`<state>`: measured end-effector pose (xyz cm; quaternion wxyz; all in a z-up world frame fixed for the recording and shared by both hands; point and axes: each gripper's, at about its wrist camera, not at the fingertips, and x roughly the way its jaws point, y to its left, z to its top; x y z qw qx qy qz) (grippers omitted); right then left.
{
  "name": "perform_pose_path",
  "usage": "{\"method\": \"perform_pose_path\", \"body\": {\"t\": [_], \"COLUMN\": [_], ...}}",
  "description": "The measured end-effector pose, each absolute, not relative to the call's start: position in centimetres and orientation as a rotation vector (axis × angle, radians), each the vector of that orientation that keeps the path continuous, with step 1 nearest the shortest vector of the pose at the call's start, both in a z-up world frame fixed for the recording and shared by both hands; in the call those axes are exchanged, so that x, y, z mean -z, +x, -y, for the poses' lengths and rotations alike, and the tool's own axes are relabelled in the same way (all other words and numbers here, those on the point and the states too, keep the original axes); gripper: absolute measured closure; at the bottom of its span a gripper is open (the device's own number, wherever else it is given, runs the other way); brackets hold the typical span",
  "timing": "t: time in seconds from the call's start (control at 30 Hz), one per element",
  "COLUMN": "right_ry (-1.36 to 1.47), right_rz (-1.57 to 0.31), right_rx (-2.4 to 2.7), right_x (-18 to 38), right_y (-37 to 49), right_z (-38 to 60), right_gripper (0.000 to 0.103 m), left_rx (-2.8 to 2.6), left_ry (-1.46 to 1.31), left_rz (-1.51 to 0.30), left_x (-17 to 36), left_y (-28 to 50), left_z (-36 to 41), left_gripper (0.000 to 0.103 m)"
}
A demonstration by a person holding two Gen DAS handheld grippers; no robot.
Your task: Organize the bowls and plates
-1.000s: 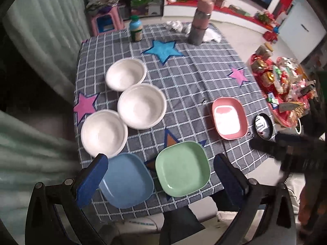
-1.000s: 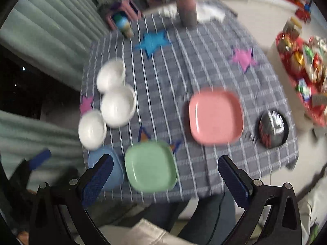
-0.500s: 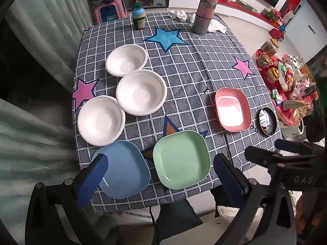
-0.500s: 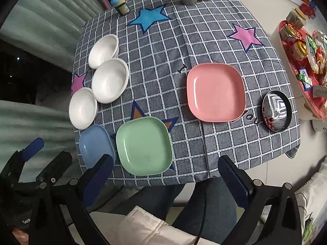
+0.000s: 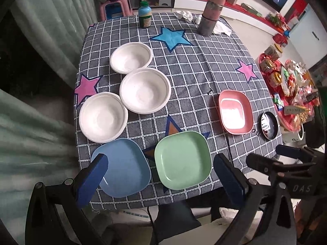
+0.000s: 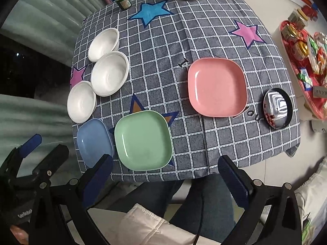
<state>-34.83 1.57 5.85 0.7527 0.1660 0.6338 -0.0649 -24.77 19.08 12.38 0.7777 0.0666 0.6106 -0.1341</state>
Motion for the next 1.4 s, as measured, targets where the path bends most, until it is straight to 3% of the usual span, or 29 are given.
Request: {"method": "perform_pose_path", "body": {"t": [0.63, 1.07, 1.4], "right_ry": [0.418, 0.335, 0.247], "right_rz": [-1.437, -1.637, -1.629], "right_rx": [0.153, 0.131, 0.173], "right_x": [-4.7, 7.0, 14.0], "right_y": [-35.2, -33.6, -30.6], "right_z": [2.6, 0.3, -1.5], "right_gripper": [0.0, 0.0, 0.0], "left_rx": [0.285, 0.137, 0.128], "left_ry": [0.085, 0.198, 0.28], "left_rz": [-1.399, -1.538, -1.573], "left_x": [-10.0, 0.4, 2.0], "left_y": [-24.7, -25.0, -25.9], "left_z": [-17.8, -21.6, -21.6], "left_gripper": [0.0, 0.0, 0.0]}}
